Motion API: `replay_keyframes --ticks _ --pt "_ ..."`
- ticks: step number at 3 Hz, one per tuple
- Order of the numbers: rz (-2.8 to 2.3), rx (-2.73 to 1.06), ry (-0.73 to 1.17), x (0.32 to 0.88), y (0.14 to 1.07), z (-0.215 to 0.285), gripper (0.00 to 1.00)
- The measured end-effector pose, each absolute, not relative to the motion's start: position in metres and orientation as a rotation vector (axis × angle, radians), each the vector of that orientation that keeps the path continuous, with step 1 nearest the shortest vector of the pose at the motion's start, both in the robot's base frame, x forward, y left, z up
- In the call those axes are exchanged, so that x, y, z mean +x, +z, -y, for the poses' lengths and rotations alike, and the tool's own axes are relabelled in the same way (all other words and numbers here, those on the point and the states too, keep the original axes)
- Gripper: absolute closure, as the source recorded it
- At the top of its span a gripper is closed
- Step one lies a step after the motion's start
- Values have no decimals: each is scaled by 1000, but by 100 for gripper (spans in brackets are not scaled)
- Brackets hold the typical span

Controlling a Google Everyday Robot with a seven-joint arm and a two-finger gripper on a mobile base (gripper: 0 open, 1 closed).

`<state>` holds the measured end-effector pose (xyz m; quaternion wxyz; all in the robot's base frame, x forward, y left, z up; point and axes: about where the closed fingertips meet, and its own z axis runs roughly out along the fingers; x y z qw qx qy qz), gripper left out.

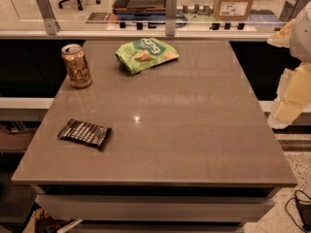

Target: Move rxbar chocolate near green rice chip bag

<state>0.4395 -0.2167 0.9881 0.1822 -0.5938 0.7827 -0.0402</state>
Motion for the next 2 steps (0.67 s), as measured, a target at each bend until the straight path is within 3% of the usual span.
replay_keyframes --ticks 2 --pt "-2100 -1513 57 445 964 184 0"
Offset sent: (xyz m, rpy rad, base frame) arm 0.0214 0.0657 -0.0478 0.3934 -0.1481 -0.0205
